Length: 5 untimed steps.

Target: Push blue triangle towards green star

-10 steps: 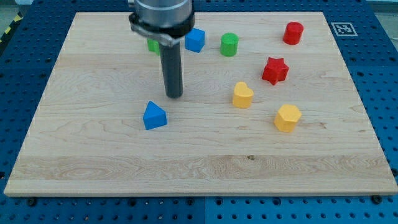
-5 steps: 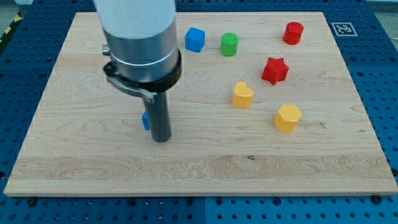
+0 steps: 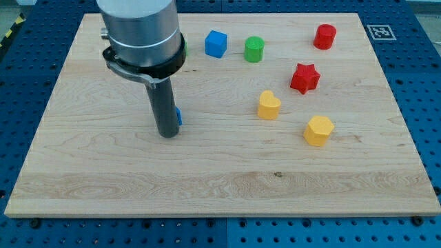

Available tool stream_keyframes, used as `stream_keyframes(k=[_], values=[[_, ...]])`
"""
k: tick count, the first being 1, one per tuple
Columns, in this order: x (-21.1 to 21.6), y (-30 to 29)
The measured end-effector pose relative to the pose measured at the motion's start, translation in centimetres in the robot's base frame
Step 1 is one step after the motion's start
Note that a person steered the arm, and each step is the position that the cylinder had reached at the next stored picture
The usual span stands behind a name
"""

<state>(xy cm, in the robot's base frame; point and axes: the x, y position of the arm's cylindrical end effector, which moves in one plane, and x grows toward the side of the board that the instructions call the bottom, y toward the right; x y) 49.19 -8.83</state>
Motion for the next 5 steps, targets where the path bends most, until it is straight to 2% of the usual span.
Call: stream_keyframes(k=[5], values=[[-10.8, 0.0]])
